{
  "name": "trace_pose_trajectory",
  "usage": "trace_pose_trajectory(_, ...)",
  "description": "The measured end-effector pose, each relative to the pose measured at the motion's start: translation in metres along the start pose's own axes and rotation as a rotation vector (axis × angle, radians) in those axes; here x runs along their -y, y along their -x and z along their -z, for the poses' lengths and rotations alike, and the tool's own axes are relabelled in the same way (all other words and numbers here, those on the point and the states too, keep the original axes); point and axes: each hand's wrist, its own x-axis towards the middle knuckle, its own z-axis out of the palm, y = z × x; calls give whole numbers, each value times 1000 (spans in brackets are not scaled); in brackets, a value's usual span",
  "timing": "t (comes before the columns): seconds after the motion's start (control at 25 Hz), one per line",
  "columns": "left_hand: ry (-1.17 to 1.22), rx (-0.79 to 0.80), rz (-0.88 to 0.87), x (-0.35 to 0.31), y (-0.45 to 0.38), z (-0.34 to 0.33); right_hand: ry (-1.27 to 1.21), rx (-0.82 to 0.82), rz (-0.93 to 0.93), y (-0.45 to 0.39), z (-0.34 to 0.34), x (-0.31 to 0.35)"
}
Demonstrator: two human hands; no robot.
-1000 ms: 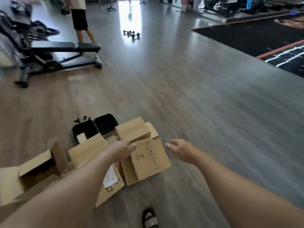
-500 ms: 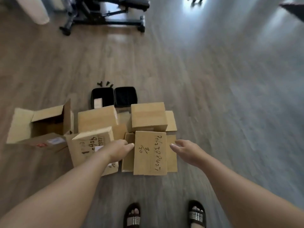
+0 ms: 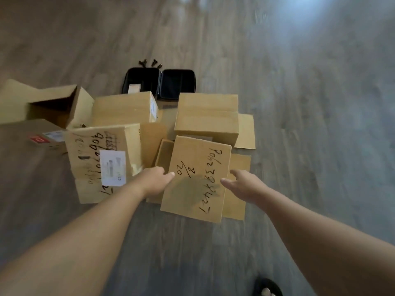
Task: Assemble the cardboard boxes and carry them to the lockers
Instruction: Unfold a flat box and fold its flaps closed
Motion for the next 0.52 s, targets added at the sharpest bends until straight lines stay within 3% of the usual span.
trace_pose_trajectory(0.24,77,-168,16,19,-116,-73,-138,-114,42,-115,-71,-56)
trace_pose_trajectory(0.52,217,-332,-30,27,-156,-113,-321,-247,23,-161,-102,-91)
